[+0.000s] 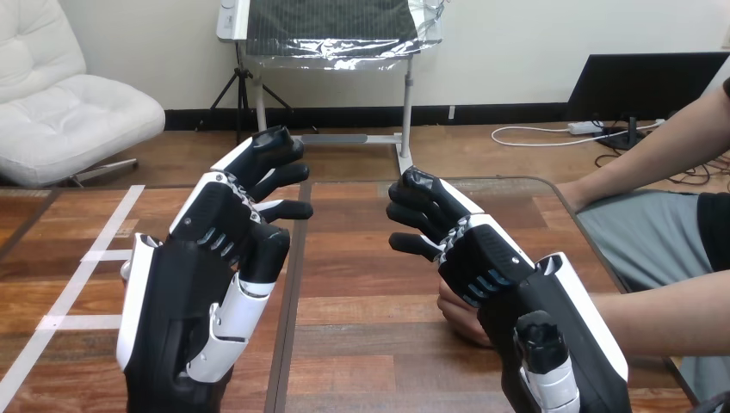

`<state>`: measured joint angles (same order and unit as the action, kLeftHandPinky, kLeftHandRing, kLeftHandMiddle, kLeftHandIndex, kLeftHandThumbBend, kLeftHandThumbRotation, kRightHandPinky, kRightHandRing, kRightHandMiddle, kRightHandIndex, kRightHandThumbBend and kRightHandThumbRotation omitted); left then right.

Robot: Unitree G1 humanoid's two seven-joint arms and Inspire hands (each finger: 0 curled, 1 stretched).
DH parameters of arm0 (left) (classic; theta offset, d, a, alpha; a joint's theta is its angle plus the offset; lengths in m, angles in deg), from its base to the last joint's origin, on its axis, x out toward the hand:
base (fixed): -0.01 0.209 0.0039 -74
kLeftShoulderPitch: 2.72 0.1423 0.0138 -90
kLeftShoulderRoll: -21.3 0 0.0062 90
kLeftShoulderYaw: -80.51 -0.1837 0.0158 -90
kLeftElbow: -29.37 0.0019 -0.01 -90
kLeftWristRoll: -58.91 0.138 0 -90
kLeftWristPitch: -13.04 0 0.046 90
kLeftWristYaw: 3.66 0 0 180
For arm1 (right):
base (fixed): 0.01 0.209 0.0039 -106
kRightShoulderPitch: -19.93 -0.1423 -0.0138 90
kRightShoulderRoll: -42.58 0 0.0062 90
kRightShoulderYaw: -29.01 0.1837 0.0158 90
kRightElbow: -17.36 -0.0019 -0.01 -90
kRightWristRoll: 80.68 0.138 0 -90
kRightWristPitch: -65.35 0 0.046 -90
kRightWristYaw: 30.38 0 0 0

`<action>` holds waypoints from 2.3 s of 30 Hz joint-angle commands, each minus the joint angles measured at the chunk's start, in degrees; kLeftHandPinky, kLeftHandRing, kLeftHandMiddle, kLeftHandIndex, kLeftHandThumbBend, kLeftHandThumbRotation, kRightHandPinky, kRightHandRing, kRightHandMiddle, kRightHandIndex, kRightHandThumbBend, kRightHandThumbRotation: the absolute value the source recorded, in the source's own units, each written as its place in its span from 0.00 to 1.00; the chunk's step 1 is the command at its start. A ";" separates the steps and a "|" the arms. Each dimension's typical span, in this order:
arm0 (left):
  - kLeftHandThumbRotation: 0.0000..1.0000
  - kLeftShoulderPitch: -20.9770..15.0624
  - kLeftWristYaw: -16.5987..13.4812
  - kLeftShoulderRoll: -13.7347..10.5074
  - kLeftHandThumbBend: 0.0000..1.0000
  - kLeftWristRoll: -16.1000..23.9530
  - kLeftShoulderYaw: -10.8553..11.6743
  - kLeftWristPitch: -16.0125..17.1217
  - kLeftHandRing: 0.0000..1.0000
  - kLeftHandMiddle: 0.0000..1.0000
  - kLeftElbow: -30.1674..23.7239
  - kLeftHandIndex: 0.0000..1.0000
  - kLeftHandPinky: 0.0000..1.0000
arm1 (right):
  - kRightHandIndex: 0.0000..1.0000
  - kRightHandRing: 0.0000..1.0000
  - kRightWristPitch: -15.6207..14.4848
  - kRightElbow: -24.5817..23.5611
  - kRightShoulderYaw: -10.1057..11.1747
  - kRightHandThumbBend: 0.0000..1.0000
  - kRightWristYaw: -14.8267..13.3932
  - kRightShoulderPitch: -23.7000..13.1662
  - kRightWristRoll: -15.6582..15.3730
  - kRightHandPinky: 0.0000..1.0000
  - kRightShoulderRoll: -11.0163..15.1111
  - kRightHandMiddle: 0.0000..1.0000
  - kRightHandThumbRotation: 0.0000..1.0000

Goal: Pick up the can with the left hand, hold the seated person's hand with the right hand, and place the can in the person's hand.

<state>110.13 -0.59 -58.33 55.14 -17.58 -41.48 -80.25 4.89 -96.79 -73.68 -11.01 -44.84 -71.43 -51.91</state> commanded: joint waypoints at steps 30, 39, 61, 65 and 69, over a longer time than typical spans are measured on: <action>0.62 -18.07 -4.91 -6.98 0.97 13.44 14.46 -4.85 0.84 0.87 16.49 0.83 0.73 | 0.92 0.91 -0.27 -0.08 0.75 0.76 -0.28 -4.06 0.36 0.86 -0.60 0.91 1.00; 0.59 -22.02 -6.15 -9.53 0.97 15.31 16.60 -6.03 0.89 0.90 21.68 0.86 0.83 | 0.92 0.90 -0.69 -0.24 0.60 0.76 -0.39 -4.16 0.77 0.86 -0.80 0.91 1.00; 0.58 -30.81 -9.53 -16.22 0.93 21.00 17.50 -8.68 0.90 0.91 35.90 0.90 0.84 | 0.92 0.90 -0.44 0.15 0.75 0.75 0.10 -4.40 1.41 0.86 -0.64 0.91 1.00; 0.57 -32.35 -10.37 -17.26 0.92 21.92 17.23 -8.72 0.89 0.90 38.89 0.90 0.83 | 0.92 0.90 -0.32 0.17 0.81 0.76 0.08 -4.36 1.36 0.86 -0.64 0.91 1.00; 0.55 -33.89 -11.51 -18.35 0.90 23.09 16.87 -8.37 0.88 0.90 42.34 0.90 0.80 | 0.92 0.90 -0.26 0.18 0.83 0.75 0.11 -4.29 1.35 0.86 -0.60 0.91 1.00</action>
<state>81.89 -10.39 -74.24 76.99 -0.37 -50.08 -41.86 4.16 -96.60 -73.64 -11.00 -46.16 -71.07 -51.97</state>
